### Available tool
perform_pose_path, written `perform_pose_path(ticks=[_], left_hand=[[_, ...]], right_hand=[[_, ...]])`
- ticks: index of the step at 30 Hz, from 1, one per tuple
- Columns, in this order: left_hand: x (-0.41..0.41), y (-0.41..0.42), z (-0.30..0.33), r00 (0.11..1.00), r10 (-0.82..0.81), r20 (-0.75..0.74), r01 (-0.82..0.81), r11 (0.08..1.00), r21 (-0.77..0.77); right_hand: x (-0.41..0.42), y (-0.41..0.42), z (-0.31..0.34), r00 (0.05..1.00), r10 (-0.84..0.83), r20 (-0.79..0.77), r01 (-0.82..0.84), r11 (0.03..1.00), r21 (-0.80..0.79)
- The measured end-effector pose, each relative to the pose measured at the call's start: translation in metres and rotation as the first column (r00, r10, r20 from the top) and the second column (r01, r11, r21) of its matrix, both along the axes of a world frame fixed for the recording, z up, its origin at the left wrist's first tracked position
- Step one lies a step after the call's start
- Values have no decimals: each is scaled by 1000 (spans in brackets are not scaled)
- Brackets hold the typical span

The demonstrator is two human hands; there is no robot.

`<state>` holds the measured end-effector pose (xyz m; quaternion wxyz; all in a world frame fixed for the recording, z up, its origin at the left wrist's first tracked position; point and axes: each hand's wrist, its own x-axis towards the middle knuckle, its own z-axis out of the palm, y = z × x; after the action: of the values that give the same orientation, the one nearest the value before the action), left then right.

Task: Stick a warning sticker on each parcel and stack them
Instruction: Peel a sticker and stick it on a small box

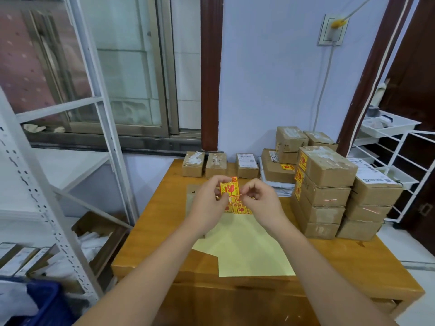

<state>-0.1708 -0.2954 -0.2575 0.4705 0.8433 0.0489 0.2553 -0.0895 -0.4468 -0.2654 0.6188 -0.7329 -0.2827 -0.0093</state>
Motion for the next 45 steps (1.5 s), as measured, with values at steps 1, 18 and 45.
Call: perform_pose_path(ticks=[1, 18, 45], left_hand=[[-3, 7, 3, 1000, 5, -11, -5, 1000, 11], [-17, 85, 1, 989, 127, -76, -124, 991, 42], [17, 103, -44, 968, 201, -149, -184, 976, 120]], right_hand=[[-2, 6, 3, 1000, 21, -15, -21, 1000, -13], [0, 110, 14, 998, 7, -69, -13, 996, -92], [25, 125, -25, 999, -33, 24, 38, 965, -259]])
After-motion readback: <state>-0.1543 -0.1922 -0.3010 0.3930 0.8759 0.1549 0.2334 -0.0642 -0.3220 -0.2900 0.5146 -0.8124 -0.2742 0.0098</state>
